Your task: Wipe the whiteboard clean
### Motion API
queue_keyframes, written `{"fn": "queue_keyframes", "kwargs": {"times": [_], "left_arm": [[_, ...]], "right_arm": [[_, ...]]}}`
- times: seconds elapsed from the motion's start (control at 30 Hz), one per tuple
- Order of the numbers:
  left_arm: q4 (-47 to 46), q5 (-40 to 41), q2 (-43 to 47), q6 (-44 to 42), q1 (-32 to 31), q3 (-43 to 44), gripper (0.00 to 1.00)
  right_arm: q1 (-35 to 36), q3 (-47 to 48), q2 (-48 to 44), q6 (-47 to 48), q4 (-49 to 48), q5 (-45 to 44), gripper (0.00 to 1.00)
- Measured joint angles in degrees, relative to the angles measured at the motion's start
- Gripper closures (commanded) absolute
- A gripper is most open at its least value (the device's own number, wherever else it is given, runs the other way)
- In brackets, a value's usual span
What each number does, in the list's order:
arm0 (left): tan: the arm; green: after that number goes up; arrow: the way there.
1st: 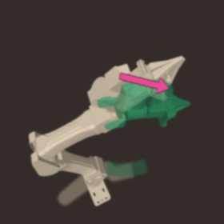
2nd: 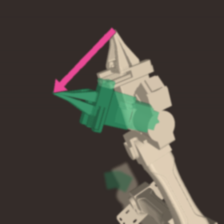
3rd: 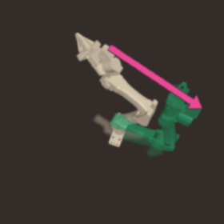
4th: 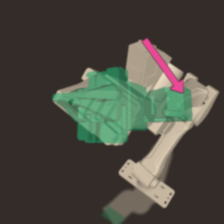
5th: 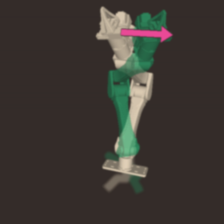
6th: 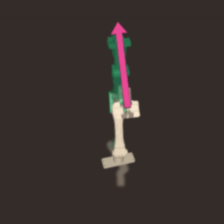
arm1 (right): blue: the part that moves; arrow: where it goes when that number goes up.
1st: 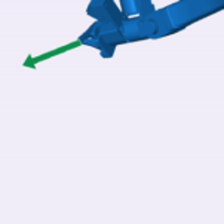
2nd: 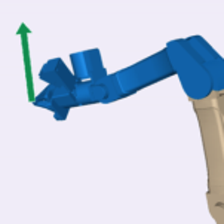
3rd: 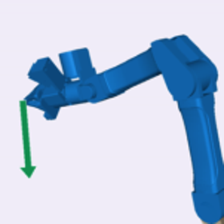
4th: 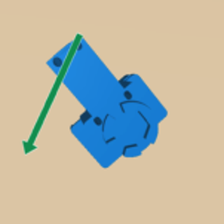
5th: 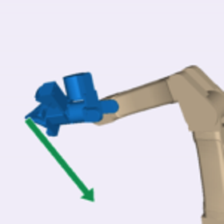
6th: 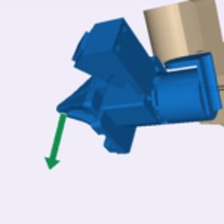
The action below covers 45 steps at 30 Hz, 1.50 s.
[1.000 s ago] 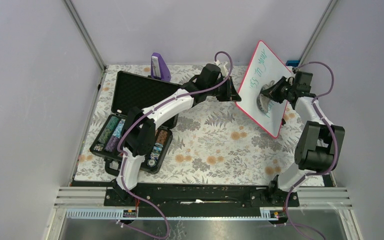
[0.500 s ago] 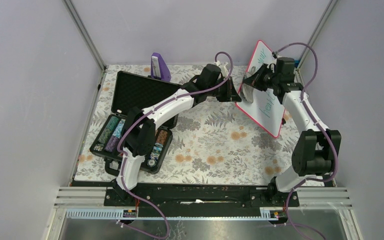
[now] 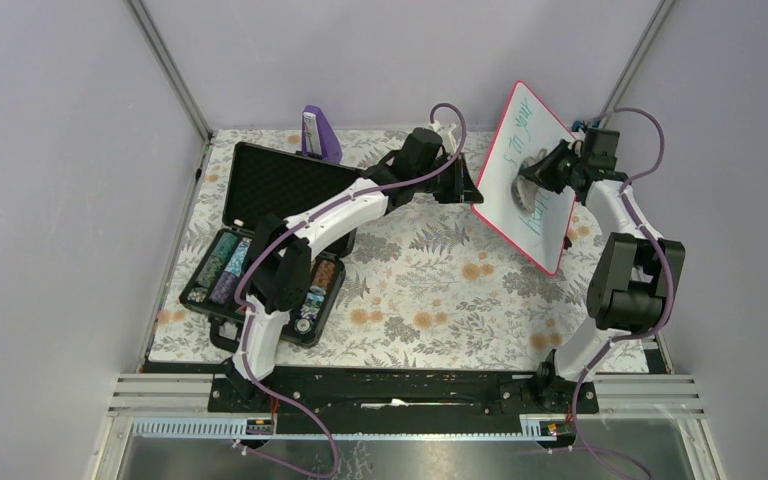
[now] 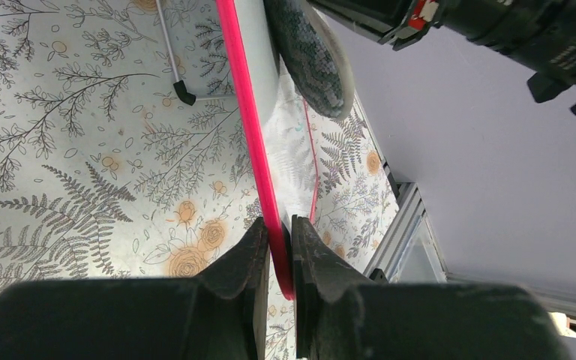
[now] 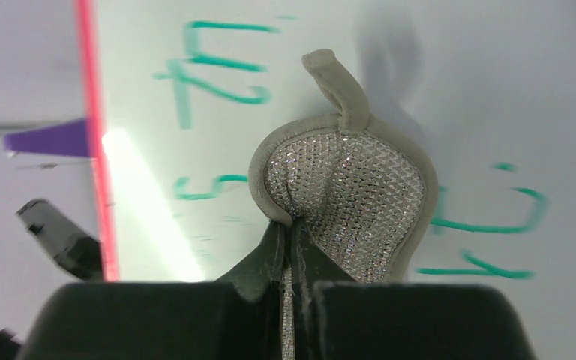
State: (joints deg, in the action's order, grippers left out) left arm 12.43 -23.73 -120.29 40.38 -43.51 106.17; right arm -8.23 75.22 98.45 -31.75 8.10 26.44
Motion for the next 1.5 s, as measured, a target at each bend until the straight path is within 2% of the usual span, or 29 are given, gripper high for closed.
{"fn": "queue_keyframes", "kwargs": {"times": [0.13, 0.33, 0.5, 0.7, 0.83, 1.0, 1.3, 1.5], "left_arm": [[0.0, 0.0, 0.0, 0.0, 0.0, 0.0, 1.00], [0.0, 0.0, 0.0, 0.0, 0.0, 0.0, 1.00], [0.3, 0.0, 0.0, 0.0, 0.0, 0.0, 1.00], [0.8, 0.0, 0.0, 0.0, 0.0, 0.0, 1.00], [0.4, 0.0, 0.0, 0.0, -0.1, 0.0, 1.00], [0.3, 0.5, 0.0, 0.0, -0.2, 0.0, 1.00], [0.4, 0.6, 0.0, 0.0, -0.2, 0.0, 1.00], [0.5, 0.6, 0.0, 0.0, -0.2, 0.0, 1.00]], "right_arm": [[-2.7, -2.0, 0.5, 0.7, 0.5, -1.5, 1.00], [-1.8, -2.0, -0.2, 1.5, 0.9, -3.0, 1.00], [2.2, 0.7, -1.2, 1.9, 3.7, -5.5, 1.00], [9.2, 5.4, -2.1, 0.8, 3.4, -4.5, 1.00], [10.0, 8.1, -1.6, 0.9, 4.5, -4.5, 1.00], [7.8, 9.7, 1.5, 0.3, 3.7, -2.3, 1.00], [-3.0, 4.6, 6.3, -0.2, 0.5, -0.5, 1.00], [-2.7, 4.5, 6.3, 0.5, 0.6, -1.3, 1.00]]}}
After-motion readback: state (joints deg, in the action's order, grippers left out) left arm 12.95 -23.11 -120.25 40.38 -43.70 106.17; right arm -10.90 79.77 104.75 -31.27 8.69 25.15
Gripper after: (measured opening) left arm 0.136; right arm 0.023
